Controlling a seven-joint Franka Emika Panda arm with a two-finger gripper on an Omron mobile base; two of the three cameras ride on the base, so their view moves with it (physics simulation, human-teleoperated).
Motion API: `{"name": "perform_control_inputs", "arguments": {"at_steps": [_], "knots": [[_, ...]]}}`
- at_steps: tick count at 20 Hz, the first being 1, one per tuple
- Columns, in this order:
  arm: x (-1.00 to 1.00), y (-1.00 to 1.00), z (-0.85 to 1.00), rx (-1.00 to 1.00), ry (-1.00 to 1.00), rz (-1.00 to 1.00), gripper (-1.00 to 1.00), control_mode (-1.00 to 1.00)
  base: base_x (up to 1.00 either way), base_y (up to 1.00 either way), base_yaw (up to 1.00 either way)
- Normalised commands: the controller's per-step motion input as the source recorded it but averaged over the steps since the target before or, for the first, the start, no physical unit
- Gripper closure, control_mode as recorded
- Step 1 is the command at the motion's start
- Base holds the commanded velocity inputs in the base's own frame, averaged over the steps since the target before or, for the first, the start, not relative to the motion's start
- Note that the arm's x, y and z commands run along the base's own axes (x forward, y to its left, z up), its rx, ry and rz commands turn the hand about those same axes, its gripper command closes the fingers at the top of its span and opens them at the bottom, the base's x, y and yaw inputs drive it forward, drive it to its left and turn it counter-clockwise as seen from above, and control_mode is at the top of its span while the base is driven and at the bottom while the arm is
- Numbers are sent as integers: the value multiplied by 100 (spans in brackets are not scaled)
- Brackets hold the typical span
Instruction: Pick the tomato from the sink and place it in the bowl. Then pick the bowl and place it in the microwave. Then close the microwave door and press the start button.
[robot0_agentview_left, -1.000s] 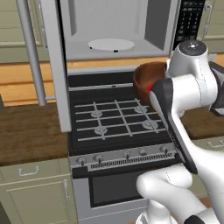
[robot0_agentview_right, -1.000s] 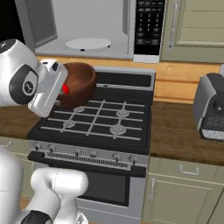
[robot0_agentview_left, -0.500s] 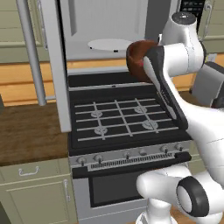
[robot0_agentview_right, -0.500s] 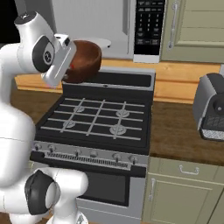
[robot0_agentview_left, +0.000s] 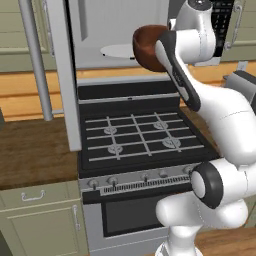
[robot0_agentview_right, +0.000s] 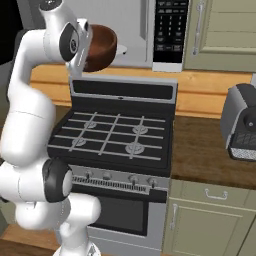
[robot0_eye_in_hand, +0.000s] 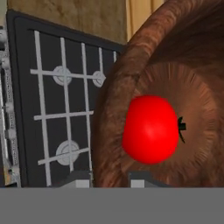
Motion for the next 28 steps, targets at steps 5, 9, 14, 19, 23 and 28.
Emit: {"name": "perform_control_inputs", "arguments": {"at_steps": [5,9,14,19,23,28], "knots": [[100,10,-28,-9,-1,21,100,-100,0,0,0],[100,1,26,-5,-15,16,100,-100,0,0,0],[100,27,12,-13,-17,10,100,-100,0,0,0],[99,26,0,-21,-12,5,100,-100,0,0,0],[98,16,0,-23,-4,0,100,-100,0,0,0],[86,1,21,-19,-3,0,100,-100,0,0,0]]}}
